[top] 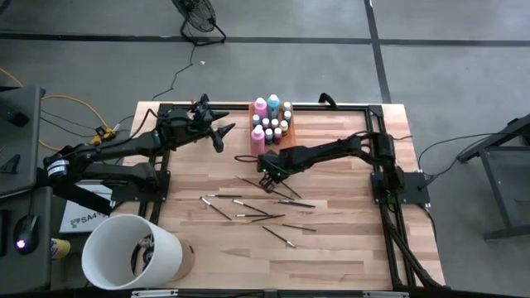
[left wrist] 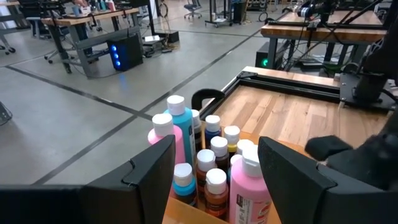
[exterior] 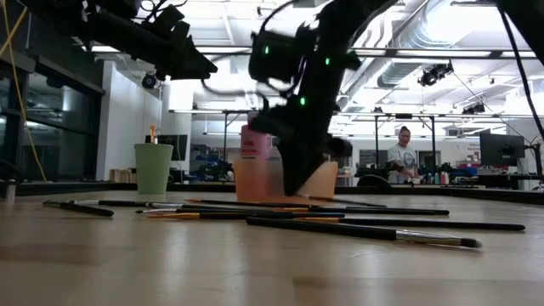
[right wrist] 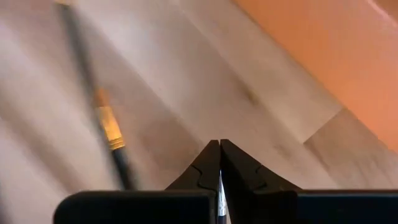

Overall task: Pick & Place Paint Supplies
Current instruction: Put the white paintbrush into the cup

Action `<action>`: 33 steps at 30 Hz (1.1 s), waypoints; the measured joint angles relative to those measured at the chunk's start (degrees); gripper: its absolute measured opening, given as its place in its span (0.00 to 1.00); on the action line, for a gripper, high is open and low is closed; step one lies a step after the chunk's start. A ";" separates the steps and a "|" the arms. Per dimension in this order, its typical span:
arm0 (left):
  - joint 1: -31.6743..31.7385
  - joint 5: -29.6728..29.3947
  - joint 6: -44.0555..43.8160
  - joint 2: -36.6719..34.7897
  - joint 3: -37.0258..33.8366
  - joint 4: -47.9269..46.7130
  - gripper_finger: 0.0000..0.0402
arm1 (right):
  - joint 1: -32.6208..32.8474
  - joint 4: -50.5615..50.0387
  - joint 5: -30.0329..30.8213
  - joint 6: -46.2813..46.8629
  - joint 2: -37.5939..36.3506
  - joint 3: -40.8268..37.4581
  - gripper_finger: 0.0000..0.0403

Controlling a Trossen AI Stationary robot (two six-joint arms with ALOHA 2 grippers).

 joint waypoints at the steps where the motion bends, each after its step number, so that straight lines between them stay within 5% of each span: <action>1: -0.01 0.00 0.00 0.00 0.00 0.01 0.56 | 0.32 0.09 0.29 -0.28 -0.73 0.03 0.01; 9: -0.02 0.06 -0.02 0.00 0.00 0.03 0.56 | 2.63 1.54 6.03 -5.38 -8.99 0.15 0.01; 18: -0.02 7.54 0.00 0.00 0.00 1.49 0.56 | 4.15 15.51 11.97 -23.94 -19.23 0.28 0.01; 27: -1.27 25.27 -0.17 0.00 0.00 6.65 0.56 | 2.47 33.60 9.91 -41.67 -21.85 0.31 0.01; 33: -2.67 27.33 -1.45 0.02 0.02 9.28 0.56 | 0.65 40.55 4.20 -44.24 -21.44 0.26 0.01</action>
